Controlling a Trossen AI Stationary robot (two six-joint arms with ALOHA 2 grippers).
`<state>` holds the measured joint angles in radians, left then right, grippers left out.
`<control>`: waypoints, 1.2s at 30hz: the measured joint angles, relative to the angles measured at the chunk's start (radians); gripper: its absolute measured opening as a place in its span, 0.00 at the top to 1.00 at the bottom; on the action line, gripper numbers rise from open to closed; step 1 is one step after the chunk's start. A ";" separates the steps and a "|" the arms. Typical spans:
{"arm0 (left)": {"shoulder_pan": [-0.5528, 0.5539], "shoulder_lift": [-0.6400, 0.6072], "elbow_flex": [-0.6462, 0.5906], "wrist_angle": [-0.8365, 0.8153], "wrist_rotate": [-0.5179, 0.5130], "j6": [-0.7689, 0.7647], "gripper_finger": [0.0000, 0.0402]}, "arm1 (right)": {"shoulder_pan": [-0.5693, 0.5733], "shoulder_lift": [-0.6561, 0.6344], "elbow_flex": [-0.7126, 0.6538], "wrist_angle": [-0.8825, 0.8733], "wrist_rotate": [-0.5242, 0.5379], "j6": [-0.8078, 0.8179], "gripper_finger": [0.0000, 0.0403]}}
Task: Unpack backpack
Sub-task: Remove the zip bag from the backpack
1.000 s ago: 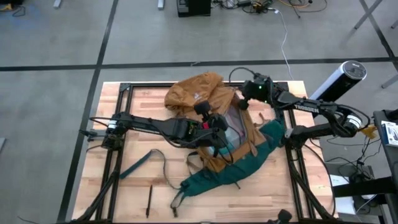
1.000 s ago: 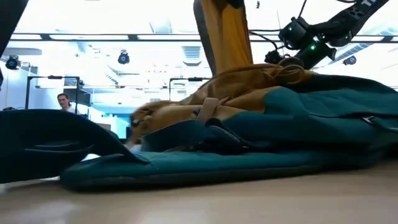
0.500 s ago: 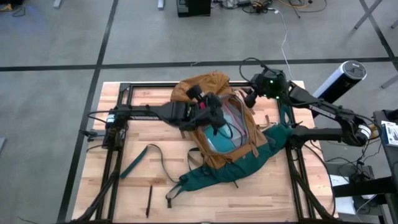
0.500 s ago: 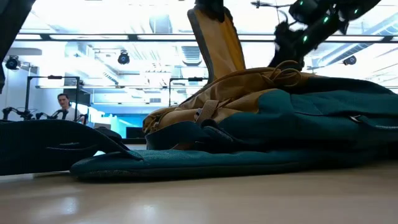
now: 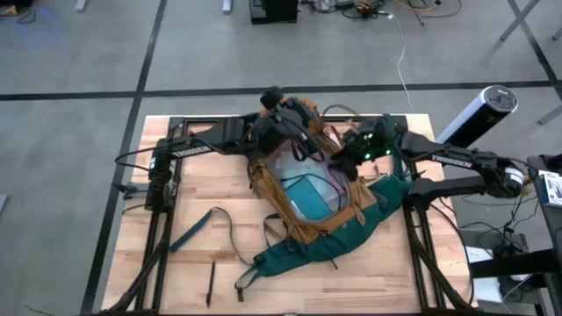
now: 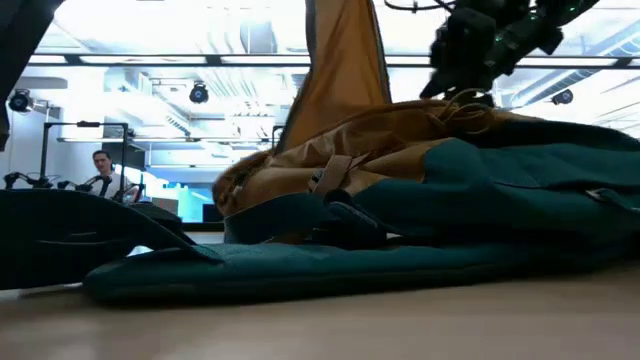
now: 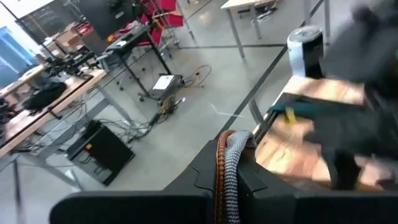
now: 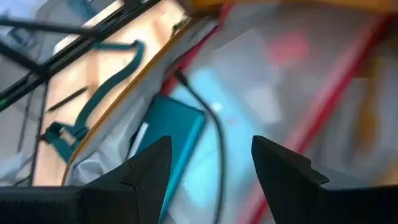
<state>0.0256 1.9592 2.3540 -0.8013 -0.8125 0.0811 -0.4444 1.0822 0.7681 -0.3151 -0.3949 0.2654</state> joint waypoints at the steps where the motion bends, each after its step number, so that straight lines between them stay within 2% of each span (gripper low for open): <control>1: 0.008 -0.006 -0.006 0.012 0.016 0.012 1.00 | 0.023 0.020 0.000 0.024 0.031 0.014 0.47; 6: 0.041 -0.010 -0.006 0.008 0.078 0.026 1.00 | 0.085 0.128 0.000 0.056 0.241 0.051 0.43; 12: 0.058 -0.010 -0.006 0.003 0.100 0.034 1.00 | 0.084 0.287 0.000 0.065 0.209 0.085 0.39; 18: 0.064 -0.009 -0.012 -0.088 0.121 -0.006 1.00 | 0.084 0.431 0.005 0.145 0.160 0.117 0.35; 21: 0.069 -0.008 -0.012 -0.139 0.125 -0.046 1.00 | 0.082 0.493 0.004 0.250 0.069 0.118 0.35; 24: 0.075 -0.001 -0.012 -0.175 0.147 -0.075 1.00 | 0.083 0.540 0.004 0.341 0.000 0.146 0.41; 30: 0.080 -0.004 -0.012 -0.208 0.149 -0.090 1.00 | 0.078 0.552 0.003 0.356 -0.013 0.183 0.61; 34: 0.080 -0.013 -0.012 -0.216 0.149 -0.090 1.00 | 0.073 0.487 -0.002 0.326 0.041 0.181 0.66; 36: 0.081 -0.018 -0.012 -0.216 0.150 -0.090 1.00 | 0.072 0.446 -0.002 0.306 0.123 0.167 0.64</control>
<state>0.1066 1.9416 2.3421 -1.0172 -0.6628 -0.0092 -0.3725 1.5278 0.7662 -0.0091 -0.2717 0.4320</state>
